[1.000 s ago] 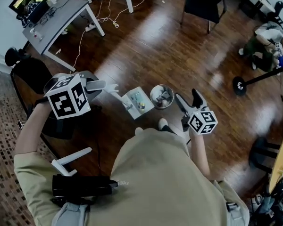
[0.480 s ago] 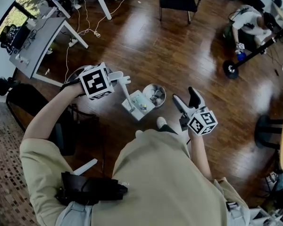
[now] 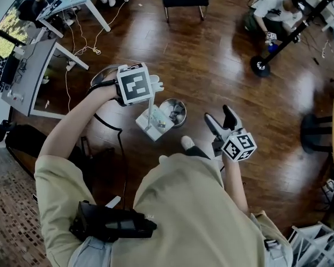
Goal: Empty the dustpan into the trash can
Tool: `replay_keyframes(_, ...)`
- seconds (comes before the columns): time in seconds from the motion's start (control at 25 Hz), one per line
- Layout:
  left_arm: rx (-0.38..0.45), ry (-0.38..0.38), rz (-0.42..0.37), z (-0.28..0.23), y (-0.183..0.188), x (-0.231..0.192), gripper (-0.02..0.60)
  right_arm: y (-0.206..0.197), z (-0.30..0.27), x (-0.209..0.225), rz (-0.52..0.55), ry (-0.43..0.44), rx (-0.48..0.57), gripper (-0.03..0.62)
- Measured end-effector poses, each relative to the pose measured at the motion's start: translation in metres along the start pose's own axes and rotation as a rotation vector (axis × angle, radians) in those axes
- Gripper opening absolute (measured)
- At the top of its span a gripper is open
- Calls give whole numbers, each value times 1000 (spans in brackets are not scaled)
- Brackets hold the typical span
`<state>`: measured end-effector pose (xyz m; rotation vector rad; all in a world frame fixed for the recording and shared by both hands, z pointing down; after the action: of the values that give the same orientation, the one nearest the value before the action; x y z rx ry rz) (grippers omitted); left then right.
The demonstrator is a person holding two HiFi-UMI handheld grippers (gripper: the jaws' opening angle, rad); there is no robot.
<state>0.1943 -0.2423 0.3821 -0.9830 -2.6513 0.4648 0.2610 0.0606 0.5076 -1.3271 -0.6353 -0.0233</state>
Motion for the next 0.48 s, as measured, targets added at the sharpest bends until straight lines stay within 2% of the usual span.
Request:
replay_keyframes(0.08,-6,-25,-29,-13,24,-9,0,2,6,5,-2,-23,10,422)
replay_keyframes(0.24,-82,-106,12,-36,49,-37,0,4,14,12,-7,-59,26,422)
replay_keyframes(0.48,-155,-123,-2,-86,101,-103,2,10,42,31,-8,-156,51,422)
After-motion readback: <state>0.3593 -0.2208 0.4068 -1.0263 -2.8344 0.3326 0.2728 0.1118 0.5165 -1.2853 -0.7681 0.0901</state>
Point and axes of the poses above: the fingertips, and each gripper's own axes: z backward along the fingers, x to its right, y out of its top, the point moved 9 cm from there along z, backward along the fingers, and after that the axes turned 15 degrees about x, right-handed, at the moved point
